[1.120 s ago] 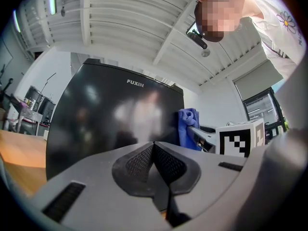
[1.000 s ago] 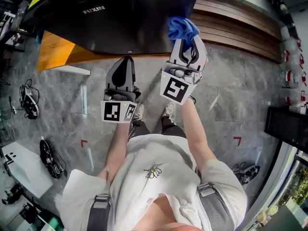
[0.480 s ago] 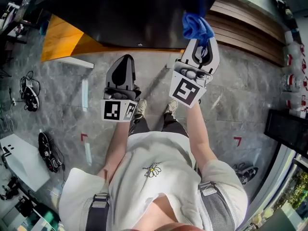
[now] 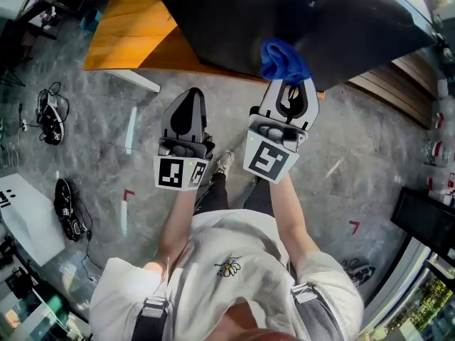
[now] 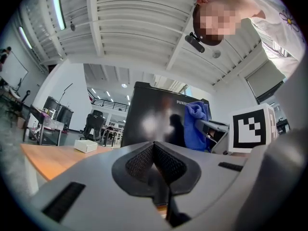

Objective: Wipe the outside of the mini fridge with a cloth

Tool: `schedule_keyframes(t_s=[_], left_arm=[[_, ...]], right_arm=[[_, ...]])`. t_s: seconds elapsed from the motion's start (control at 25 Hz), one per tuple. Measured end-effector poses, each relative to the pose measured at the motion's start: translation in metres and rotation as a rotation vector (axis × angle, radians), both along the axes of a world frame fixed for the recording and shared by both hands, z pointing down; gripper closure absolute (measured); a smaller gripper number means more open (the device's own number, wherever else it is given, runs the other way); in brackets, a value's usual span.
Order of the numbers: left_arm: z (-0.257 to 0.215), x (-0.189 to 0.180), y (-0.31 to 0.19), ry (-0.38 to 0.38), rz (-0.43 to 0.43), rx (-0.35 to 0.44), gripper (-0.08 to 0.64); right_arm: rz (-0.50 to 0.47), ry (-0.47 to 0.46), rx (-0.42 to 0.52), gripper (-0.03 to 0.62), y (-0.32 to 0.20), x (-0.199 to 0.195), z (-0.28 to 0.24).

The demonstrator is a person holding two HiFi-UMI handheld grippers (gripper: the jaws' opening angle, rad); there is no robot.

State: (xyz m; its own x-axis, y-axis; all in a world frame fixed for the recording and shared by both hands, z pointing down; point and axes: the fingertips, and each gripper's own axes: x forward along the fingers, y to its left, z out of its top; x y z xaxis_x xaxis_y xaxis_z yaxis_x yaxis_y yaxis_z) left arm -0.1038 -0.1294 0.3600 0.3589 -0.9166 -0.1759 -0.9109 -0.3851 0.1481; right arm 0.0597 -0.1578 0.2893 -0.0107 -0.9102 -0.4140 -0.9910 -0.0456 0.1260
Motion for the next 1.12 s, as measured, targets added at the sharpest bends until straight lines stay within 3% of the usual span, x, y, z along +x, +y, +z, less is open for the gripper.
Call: schedule_keyframes(t_s=[0.4,0.52,0.88,1.12], left_arm=[[0.028,-0.102,-0.025,-0.063,0.008,0.021,0.555],[0.038,-0.118,-0.026,-0.084,0.004,0.0,0.555],[0.072,-0.135,-0.032,-0.069,-0.017,-0.039,0.555],[0.073,-0.12,-0.032,-0.078,-0.006,-0.04,0.555]], right_arm=[[-0.106,-0.056,-0.06,0.531,-0.053,-0.164,0.058],[-0.135,-0.015,-0.081,0.531,-0.064,-0.194,0.074],[-0.083,0.134,-0.118,0.531,-0.098,-0.21,0.11],[-0.054,0.158,-0.125,0.531,-0.094,-0.194,0.108]])
